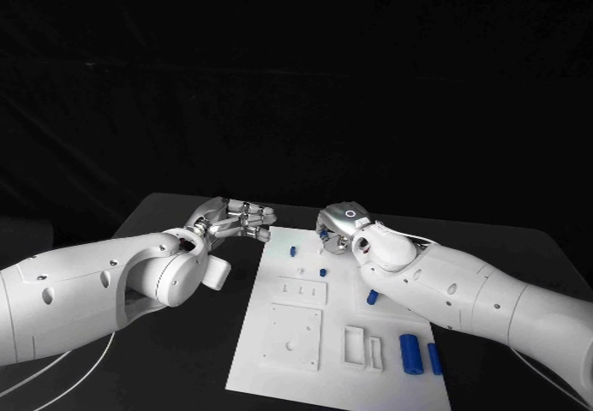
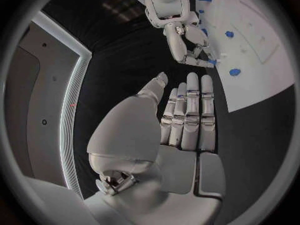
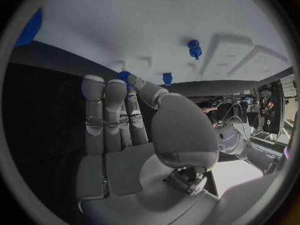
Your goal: Assemble the parts on the task board
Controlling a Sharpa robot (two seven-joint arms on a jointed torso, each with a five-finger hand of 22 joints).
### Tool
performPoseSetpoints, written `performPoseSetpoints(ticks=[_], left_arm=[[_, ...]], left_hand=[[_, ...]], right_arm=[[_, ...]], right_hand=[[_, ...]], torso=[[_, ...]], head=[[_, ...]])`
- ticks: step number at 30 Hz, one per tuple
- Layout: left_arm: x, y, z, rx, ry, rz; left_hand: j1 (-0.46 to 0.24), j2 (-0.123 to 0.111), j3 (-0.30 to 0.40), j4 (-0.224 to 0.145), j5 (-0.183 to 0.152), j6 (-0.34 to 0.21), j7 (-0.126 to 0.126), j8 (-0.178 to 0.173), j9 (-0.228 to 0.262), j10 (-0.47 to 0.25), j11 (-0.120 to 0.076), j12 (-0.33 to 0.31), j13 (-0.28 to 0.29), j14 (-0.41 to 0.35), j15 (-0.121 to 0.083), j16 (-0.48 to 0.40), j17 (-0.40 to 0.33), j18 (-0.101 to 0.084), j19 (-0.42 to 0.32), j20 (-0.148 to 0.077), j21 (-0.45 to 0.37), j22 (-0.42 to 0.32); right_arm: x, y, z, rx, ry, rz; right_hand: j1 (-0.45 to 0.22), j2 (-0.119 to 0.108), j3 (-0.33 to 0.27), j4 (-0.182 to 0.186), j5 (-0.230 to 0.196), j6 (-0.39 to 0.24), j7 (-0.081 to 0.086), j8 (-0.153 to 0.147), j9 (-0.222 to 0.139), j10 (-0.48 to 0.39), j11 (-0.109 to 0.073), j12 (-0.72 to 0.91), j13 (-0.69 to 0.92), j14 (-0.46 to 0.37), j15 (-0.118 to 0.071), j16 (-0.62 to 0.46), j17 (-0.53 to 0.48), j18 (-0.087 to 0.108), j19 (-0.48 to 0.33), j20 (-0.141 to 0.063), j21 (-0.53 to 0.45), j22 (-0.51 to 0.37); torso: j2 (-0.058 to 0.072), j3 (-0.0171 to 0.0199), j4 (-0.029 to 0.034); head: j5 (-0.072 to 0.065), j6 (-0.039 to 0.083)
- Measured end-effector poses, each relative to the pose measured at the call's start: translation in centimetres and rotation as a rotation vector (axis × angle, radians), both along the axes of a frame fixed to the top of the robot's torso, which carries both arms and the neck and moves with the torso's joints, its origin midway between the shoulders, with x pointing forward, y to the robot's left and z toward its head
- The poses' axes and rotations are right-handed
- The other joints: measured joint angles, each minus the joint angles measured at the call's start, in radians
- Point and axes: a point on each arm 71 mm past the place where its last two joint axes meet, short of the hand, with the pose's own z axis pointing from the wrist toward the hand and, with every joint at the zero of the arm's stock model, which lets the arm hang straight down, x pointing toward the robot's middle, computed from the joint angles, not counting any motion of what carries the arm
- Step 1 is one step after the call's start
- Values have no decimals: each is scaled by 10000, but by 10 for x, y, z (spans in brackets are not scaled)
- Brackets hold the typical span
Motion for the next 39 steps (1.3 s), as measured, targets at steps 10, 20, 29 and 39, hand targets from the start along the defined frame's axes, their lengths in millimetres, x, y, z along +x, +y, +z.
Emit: performPoseSetpoints(ticks=[10,20,29,39], left_arm=[[1,1,0,22,-18,22],[1,2,0,33,-26,40],[1,2,0,41,-27,55],[2,3,0,49,-29,77]], left_hand=[[0,0,0,0,0,0,0,0,0,0,0,0,0,0,0,0,0,0,0,0,0,0],[0,0,-65,-65,0,0,0,0,0,0,0,0,8,0,0,0,0,0,0,0,-70,-16],[0,0,-69,-69,0,0,0,0,0,0,0,0,7,0,0,1,0,0,0,0,-70,-16],[0,0,-69,-69,0,0,0,0,0,-36,36,0,6,0,0,1,0,0,0,0,-70,-15]], right_arm=[[-1,0,1,-72,-67,-21],[-2,1,1,-141,-94,-30],[-2,0,1,-223,-62,-70],[-1,-2,1,-316,-51,-167]], right_hand=[[-14,-14,-1,-1,-1,0,0,0,-2,0,0,0,1,0,0,0,0,-3,0,0,-58,82],[-53,-52,-1,-1,-1,0,0,0,-3,-1,-1,-1,0,0,0,0,0,-5,0,1,-105,159],[-93,-90,-1,-1,83,-1,1,-1,4,-1,-1,-3,0,0,0,0,0,-7,-1,1,-162,223],[-90,-85,28,-31,83,-2,2,-2,3,-1,-1,-29,-8,-1,0,0,0,-9,-1,2,-219,271]], torso=[[15,-13,9],[26,-36,18],[33,-56,28],[41,-66,28]], head=[[-71,13],[-81,35],[-105,17],[-130,24]])
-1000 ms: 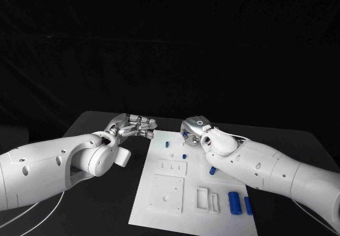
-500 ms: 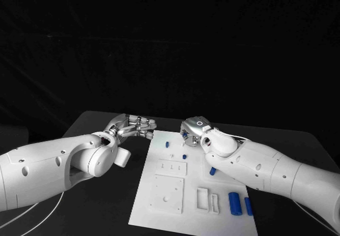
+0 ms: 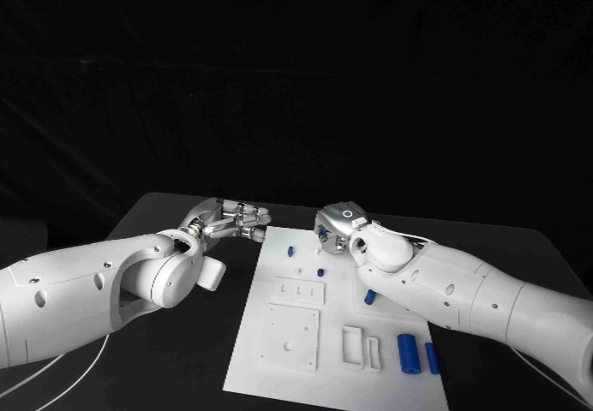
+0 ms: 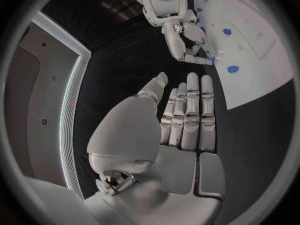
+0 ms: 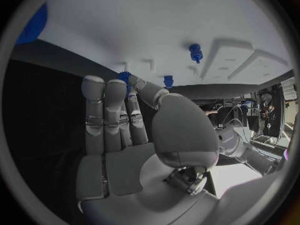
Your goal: Assemble the parts on the task board
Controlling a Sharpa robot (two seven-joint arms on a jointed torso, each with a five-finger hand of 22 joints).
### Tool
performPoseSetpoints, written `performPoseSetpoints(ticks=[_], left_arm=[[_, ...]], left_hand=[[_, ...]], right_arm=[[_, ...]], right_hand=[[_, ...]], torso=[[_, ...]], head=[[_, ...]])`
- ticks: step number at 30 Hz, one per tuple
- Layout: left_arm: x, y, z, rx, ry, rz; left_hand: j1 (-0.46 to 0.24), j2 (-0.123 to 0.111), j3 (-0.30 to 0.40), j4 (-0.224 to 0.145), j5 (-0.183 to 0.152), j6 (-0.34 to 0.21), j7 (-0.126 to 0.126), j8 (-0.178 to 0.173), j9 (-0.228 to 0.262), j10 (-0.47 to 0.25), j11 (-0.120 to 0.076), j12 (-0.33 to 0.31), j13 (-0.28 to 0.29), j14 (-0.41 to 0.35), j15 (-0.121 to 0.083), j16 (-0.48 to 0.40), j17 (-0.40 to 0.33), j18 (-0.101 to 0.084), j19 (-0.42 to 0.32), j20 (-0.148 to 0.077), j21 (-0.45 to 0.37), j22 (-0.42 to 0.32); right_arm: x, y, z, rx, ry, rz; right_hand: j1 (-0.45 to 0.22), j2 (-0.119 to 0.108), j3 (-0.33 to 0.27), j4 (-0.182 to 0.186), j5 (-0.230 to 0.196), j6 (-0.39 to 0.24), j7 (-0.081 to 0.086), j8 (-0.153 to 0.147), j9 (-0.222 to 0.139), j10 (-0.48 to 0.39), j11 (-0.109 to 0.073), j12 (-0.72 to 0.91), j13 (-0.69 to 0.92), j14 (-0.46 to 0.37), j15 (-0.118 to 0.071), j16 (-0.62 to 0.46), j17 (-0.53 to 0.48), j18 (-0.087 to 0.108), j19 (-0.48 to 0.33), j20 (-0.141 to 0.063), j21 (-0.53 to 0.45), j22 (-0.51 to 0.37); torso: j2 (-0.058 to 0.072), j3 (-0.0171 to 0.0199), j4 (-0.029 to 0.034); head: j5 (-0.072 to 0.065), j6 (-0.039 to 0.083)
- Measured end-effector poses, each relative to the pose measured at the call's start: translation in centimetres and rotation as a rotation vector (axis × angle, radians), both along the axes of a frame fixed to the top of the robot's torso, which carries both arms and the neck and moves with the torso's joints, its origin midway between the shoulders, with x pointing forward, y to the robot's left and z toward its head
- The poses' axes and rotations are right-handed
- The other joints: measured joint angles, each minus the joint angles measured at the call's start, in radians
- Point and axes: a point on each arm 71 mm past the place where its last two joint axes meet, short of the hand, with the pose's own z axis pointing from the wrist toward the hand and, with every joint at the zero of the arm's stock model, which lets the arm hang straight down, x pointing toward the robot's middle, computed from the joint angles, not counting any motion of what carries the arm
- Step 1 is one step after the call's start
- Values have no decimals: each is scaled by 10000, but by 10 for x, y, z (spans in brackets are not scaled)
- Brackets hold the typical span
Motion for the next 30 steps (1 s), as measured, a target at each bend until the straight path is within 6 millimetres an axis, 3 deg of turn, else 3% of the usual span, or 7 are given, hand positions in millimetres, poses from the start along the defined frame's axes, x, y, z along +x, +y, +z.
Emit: performPoseSetpoints(ticks=[27,30], left_arm=[[1,2,0,22,-7,63],[1,2,0,24,-9,65]], left_hand=[[0,0,0,0,0,0,0,0,0,1,-1,0,-2,0,0,0,0,1,0,0,0,1],[0,0,0,0,0,0,0,0,0,1,-1,0,-2,0,0,0,0,0,0,0,0,1]], right_arm=[[-4,-3,-1,-33,-85,-110],[-4,-3,-1,-22,-79,-111]], right_hand=[[12,11,52,3,56,0,0,0,-4,-1,-1,24,3,0,0,0,-12,-7,-1,1,-266,147],[12,11,-75,130,-3,0,0,0,-6,-1,-1,24,7,0,0,-27,-34,-7,-1,1,-356,147]], torso=[[14,-28,1],[16,-32,0]], head=[[-3,18],[3,16]])
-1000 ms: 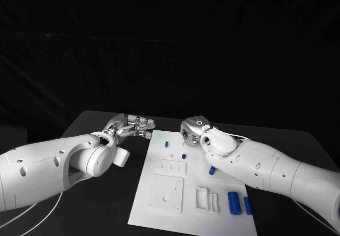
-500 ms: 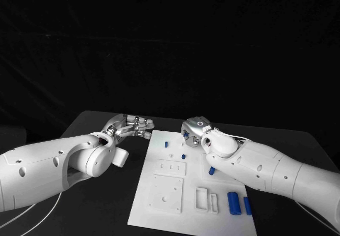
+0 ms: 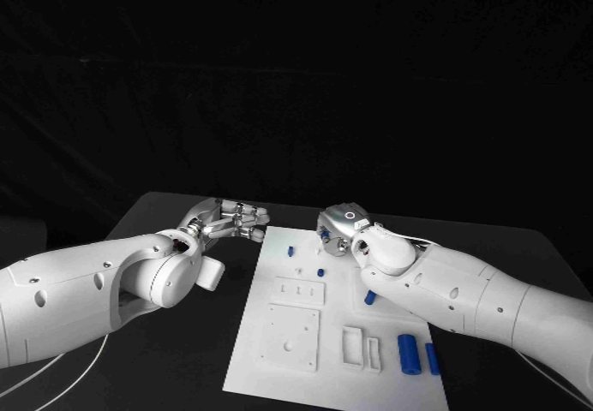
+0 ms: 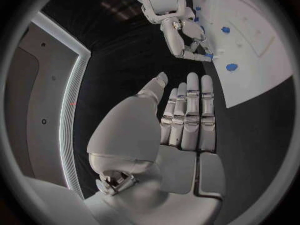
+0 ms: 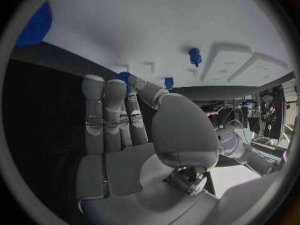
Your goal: Assemble the parts on the task board
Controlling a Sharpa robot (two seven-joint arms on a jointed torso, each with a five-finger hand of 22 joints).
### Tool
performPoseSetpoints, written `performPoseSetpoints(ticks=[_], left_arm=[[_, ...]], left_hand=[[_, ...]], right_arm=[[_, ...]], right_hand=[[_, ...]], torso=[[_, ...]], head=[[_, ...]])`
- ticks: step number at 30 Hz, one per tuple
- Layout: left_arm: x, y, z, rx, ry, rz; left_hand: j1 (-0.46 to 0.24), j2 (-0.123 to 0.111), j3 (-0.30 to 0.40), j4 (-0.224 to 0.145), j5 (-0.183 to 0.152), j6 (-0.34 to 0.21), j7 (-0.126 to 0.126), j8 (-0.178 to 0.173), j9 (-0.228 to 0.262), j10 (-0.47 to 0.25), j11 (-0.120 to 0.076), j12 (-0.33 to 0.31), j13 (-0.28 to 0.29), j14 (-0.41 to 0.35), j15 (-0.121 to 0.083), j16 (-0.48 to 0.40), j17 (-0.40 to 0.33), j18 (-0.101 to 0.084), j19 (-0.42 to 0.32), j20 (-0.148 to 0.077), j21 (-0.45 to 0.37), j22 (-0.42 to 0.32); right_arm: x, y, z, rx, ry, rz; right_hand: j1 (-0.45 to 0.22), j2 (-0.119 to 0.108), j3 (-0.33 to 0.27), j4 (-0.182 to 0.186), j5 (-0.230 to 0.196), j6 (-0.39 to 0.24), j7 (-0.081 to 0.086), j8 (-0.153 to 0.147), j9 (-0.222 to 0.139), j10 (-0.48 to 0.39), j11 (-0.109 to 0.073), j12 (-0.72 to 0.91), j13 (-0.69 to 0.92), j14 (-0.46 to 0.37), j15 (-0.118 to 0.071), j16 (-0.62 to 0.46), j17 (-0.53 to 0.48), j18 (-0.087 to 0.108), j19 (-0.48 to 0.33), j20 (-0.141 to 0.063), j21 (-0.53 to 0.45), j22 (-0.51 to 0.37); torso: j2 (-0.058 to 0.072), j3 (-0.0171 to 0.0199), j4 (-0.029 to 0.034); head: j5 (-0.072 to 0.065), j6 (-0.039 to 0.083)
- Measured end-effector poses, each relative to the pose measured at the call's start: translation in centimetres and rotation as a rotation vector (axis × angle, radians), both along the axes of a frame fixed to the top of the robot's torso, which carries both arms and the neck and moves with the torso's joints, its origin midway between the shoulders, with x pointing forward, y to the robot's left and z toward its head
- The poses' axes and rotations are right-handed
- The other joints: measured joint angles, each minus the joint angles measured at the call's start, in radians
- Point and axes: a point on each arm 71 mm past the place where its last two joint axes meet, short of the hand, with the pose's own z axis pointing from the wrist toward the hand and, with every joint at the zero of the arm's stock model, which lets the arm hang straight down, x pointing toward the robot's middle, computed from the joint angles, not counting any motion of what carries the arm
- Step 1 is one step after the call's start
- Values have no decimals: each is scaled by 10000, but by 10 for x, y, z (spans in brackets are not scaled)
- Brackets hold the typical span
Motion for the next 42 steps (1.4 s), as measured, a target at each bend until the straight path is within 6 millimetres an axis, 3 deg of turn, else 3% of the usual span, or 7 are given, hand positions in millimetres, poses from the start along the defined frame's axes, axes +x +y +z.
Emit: performPoseSetpoints(ticks=[8,13,19,37,42], left_arm=[[1,0,-1,19,5,17],[1,1,-1,26,4,32],[1,1,-1,30,6,38],[2,1,-1,41,6,54],[2,1,-1,42,9,47]], left_hand=[[0,0,-6,-6,0,0,0,0,0,-3,3,0,-1,0,0,0,0,0,0,0,0,0],[0,0,-28,-28,0,0,0,0,0,-36,36,0,-1,0,0,0,0,1,0,0,0,1],[0,0,-28,-28,0,0,0,0,0,-35,36,0,-1,0,0,0,0,0,0,0,0,1],[0,0,-28,-28,0,-35,36,0,0,-70,0,0,-2,0,0,0,0,0,0,0,0,1],[0,0,-28,-28,0,-35,36,0,0,-70,0,0,-2,0,0,0,0,1,0,0,0,1]], right_arm=[[0,-1,0,43,-10,6],[-1,0,-1,90,33,70],[-1,0,-3,132,100,78],[1,-2,-4,166,164,69],[1,-2,-5,159,192,62]], right_hand=[[39,-39,-567,69,-194,-1,1,0,-6,1,-1,3,11,0,0,-19,-12,1,0,0,-220,-1],[39,-39,-799,106,-196,-15,14,-2,-14,162,-158,5,12,0,0,-19,-23,1,0,1,-285,15],[79,-79,-854,106,-202,-46,43,-28,-18,125,-194,4,10,0,0,-19,-23,2,0,1,-336,15],[131,-131,-905,103,-201,-181,37,-30,-19,-5,-137,4,10,0,0,-19,-32,5,35,35,-452,89],[76,-186,-789,81,-201,-454,120,-32,-23,-345,-29,13,19,25,25,-77,-53,5,57,56,-693,71]], torso=[[1,-3,14],[1,-3,15],[1,-7,13],[3,-8,13],[5,-8,16]], head=[[2,7],[7,1],[25,-22],[15,18],[18,35]])
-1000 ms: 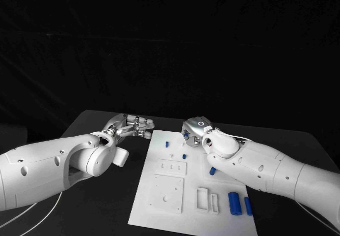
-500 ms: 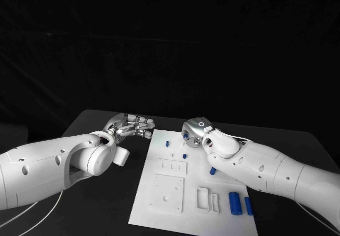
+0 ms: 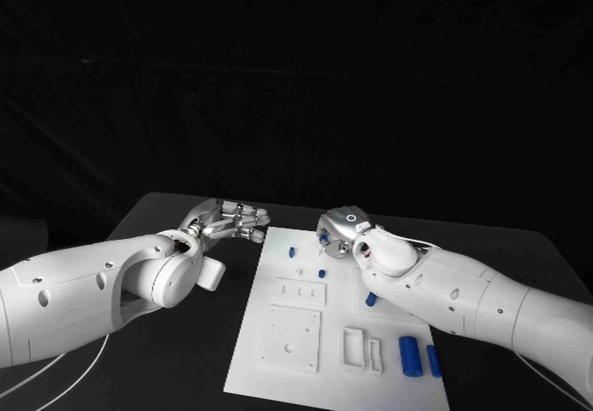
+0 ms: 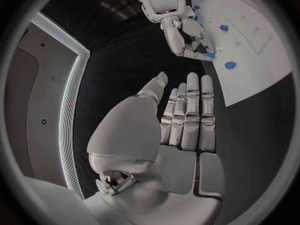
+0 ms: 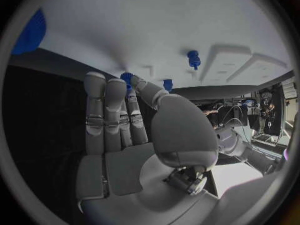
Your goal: Assemble the parts on the task board
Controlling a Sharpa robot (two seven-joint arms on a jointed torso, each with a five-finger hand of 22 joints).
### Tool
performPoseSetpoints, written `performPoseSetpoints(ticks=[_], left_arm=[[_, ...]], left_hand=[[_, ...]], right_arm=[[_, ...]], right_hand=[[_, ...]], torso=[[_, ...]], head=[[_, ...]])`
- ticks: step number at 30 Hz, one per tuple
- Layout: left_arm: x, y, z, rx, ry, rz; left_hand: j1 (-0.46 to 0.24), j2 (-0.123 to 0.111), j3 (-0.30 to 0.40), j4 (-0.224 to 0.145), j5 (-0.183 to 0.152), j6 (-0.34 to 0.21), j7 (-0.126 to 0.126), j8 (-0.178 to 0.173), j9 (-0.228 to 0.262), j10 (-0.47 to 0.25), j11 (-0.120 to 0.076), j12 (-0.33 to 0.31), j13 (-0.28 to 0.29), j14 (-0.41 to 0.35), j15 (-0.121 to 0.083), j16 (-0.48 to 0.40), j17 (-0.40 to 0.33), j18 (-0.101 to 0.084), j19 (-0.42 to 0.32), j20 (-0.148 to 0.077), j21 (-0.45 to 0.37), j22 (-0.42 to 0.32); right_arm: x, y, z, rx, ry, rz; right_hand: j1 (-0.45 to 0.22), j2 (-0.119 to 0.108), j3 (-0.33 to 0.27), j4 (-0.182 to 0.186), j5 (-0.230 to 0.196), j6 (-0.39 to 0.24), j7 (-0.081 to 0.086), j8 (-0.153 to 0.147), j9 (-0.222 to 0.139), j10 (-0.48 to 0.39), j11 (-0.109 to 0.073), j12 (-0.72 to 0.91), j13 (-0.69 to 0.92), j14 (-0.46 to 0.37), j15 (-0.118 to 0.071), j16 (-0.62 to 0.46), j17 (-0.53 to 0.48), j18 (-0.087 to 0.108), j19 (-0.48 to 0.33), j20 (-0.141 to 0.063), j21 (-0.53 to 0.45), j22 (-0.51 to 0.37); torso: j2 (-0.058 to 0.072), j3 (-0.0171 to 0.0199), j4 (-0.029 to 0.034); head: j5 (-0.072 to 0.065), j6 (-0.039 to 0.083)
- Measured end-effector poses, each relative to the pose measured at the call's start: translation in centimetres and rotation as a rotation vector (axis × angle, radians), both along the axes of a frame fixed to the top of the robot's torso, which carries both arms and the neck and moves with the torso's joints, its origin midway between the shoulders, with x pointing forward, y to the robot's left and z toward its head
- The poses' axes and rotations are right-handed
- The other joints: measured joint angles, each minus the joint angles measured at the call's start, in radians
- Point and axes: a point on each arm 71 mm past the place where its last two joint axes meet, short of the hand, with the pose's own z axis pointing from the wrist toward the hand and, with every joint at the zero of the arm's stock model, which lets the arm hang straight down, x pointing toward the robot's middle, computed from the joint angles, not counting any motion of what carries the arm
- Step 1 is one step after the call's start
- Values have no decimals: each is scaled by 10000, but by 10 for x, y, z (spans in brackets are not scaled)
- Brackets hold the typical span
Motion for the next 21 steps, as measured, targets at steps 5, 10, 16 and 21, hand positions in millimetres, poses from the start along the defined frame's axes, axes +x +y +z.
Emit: performPoseSetpoints(ticks=[5,10,16,21], left_arm=[[0,0,0,2,7,-4],[0,0,0,5,14,-3],[0,0,0,9,19,3],[0,1,0,11,23,13]], left_hand=[[0,0,0,0,0,0,0,0,0,0,0,0,0,0,0,0,0,0,0,0,0,0],[0,0,0,0,0,0,0,0,0,1,0,0,0,0,0,0,-10,-1,0,0,0,0],[0,0,0,0,0,0,0,0,0,0,0,0,-1,0,0,0,-9,0,0,0,0,0],[0,0,0,0,0,0,0,0,0,1,0,0,-1,0,0,0,-9,0,0,0,0,0]], right_arm=[[1,-2,-3,10,108,-26],[1,-4,-5,44,221,-52],[2,-4,-5,115,301,-42],[2,-4,-5,157,333,-30]], right_hand=[[-11,-223,202,-16,1,-537,143,0,-37,-647,197,11,-20,20,174,-62,-67,24,31,139,-288,-125],[68,-407,203,-17,2,-986,173,3,-35,-1163,360,11,-20,39,262,-107,-153,246,13,266,-608,-274],[121,-460,231,11,2,-1002,189,3,-36,-1249,375,10,-29,40,264,-107,-216,253,13,265,-695,-323],[121,-460,335,55,2,-1003,190,2,-39,-1249,375,10,-29,40,263,-107,-256,253,13,265,-734,-324]], torso=[[0,-7,1],[0,-7,-2],[-1,-10,-3],[-1,-8,-12]], head=[[27,1],[39,-24],[46,-43],[24,-50]])
